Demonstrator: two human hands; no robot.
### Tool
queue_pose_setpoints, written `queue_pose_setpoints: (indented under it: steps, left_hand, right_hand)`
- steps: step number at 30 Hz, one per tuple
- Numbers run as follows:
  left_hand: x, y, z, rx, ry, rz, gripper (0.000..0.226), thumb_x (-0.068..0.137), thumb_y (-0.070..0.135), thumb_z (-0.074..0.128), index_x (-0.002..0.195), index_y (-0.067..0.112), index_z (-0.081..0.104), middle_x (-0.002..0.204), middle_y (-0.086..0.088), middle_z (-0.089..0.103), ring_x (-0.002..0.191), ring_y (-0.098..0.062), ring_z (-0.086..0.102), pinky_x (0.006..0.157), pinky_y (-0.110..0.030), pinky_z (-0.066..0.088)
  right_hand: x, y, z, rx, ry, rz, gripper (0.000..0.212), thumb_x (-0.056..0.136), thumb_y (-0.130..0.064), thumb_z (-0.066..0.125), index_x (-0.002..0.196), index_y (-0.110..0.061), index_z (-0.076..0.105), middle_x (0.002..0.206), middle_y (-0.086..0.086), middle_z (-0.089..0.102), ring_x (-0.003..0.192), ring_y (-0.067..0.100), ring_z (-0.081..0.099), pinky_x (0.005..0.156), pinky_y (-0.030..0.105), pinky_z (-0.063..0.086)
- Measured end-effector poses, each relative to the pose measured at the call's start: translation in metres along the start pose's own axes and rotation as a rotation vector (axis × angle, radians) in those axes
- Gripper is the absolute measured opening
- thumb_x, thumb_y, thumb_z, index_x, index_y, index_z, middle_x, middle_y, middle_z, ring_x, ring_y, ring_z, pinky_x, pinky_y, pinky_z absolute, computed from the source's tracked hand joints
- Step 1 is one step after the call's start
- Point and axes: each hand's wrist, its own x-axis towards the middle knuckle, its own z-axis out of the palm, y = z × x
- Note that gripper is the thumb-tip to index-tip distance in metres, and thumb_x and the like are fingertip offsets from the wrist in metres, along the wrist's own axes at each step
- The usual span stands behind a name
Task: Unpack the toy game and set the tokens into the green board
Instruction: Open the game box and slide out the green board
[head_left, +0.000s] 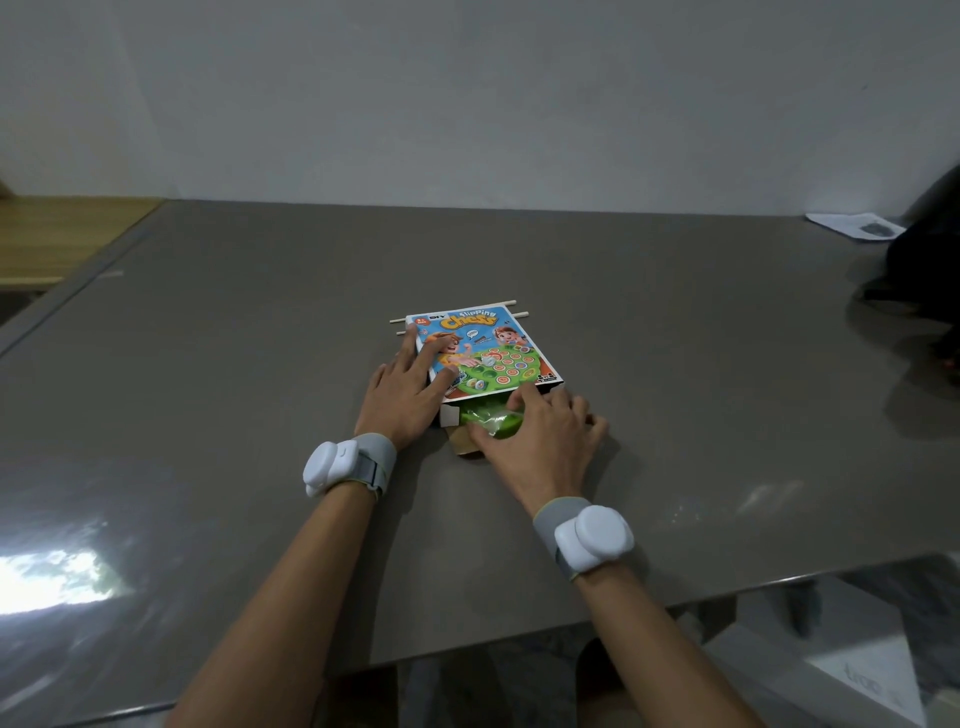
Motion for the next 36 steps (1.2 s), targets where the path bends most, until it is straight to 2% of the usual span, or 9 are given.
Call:
queue_pose_setpoints:
  steps: [5, 13, 19, 24, 28, 31, 33, 35, 36]
  left_hand:
    - [-0.001, 0.003, -0.003, 0.036, -0.026, 0.01, 0.044, 0.1, 0.047, 0.033, 0.143, 0.044, 0.028, 0.165, 0.001, 0.0, 0.145, -0.026, 0.031, 0.116, -0.049, 0.027]
    - [-0.002, 0.006, -0.009, 0.179, -0.092, 0.059, 0.039, 0.102, 0.041, 0.03, 0.138, 0.029, 0.042, 0.165, 0.004, 0.004, 0.152, -0.017, 0.007, 0.117, -0.049, 0.024]
    - [-0.001, 0.006, -0.008, 0.064, -0.077, 0.028, 0.046, 0.097, 0.049, 0.029, 0.139, 0.034, 0.041, 0.165, 0.004, 0.007, 0.151, -0.017, 0.013, 0.117, -0.049, 0.024]
    - [0.0, 0.007, -0.008, -0.002, -0.044, -0.006, 0.041, 0.099, 0.047, 0.035, 0.14, 0.046, 0.033, 0.165, 0.003, 0.005, 0.145, -0.026, 0.03, 0.115, -0.049, 0.028]
    - [0.0, 0.013, -0.015, -0.021, -0.081, -0.033, 0.042, 0.097, 0.048, 0.036, 0.138, 0.042, 0.04, 0.164, 0.005, 0.008, 0.147, -0.023, 0.027, 0.116, -0.047, 0.027]
    - [-0.004, 0.026, -0.025, -0.39, -0.037, -0.137, 0.039, 0.102, 0.034, 0.041, 0.141, 0.028, 0.046, 0.159, -0.005, 0.029, 0.138, -0.026, 0.043, 0.116, -0.042, 0.032]
    - [-0.013, 0.033, -0.038, -0.665, 0.036, -0.203, 0.038, 0.103, 0.025, 0.042, 0.138, 0.017, 0.05, 0.144, -0.009, 0.051, 0.119, -0.021, 0.059, 0.102, -0.023, 0.047]
    - [-0.025, 0.037, -0.058, -0.643, 0.084, -0.211, 0.036, 0.102, 0.026, 0.041, 0.134, 0.015, 0.054, 0.132, -0.004, 0.057, 0.114, -0.015, 0.059, 0.083, -0.005, 0.045]
    - [-0.03, 0.036, -0.067, -0.62, 0.109, -0.205, 0.036, 0.102, 0.027, 0.04, 0.132, 0.014, 0.056, 0.132, -0.004, 0.057, 0.119, -0.016, 0.055, 0.087, -0.009, 0.042]
  right_hand:
    - [0.001, 0.006, -0.003, 0.018, -0.001, -0.054, 0.053, 0.063, -0.077, 0.056, 0.09, -0.032, 0.057, 0.096, -0.001, 0.062, 0.096, 0.023, 0.052, 0.085, 0.041, 0.034]
    - [-0.005, 0.03, -0.025, 0.206, -0.05, -0.112, 0.054, 0.058, -0.077, 0.065, 0.085, -0.03, 0.058, 0.087, -0.005, 0.064, 0.093, 0.02, 0.055, 0.082, 0.037, 0.04]
    - [-0.019, 0.049, -0.046, 0.234, -0.03, -0.188, 0.054, 0.056, -0.076, 0.068, 0.085, -0.031, 0.059, 0.091, -0.009, 0.063, 0.092, 0.014, 0.058, 0.084, 0.036, 0.041]
    - [-0.031, 0.065, -0.068, 0.411, -0.012, -0.231, 0.052, 0.055, -0.069, 0.076, 0.085, -0.028, 0.064, 0.092, -0.007, 0.062, 0.081, 0.011, 0.061, 0.071, 0.026, 0.05]
    - [-0.04, 0.074, -0.089, 0.475, 0.027, -0.301, 0.051, 0.056, -0.068, 0.077, 0.082, -0.027, 0.063, 0.088, -0.007, 0.061, 0.078, 0.008, 0.059, 0.069, 0.022, 0.048]
    - [-0.044, 0.076, -0.104, 0.53, 0.066, -0.347, 0.048, 0.055, -0.064, 0.079, 0.078, -0.027, 0.062, 0.085, -0.008, 0.06, 0.076, 0.006, 0.06, 0.069, 0.021, 0.048]
    - [-0.045, 0.076, -0.113, 0.565, 0.077, -0.378, 0.047, 0.055, -0.063, 0.08, 0.077, -0.027, 0.061, 0.084, -0.009, 0.06, 0.075, 0.005, 0.06, 0.07, 0.023, 0.05]
    - [-0.044, 0.071, -0.119, 0.592, 0.066, -0.409, 0.047, 0.056, -0.063, 0.08, 0.078, -0.026, 0.061, 0.085, -0.009, 0.061, 0.076, 0.006, 0.061, 0.071, 0.025, 0.051]
    - [-0.042, 0.068, -0.121, 0.609, 0.059, -0.421, 0.047, 0.056, -0.062, 0.08, 0.078, -0.026, 0.062, 0.085, -0.008, 0.061, 0.076, 0.007, 0.062, 0.071, 0.026, 0.052]
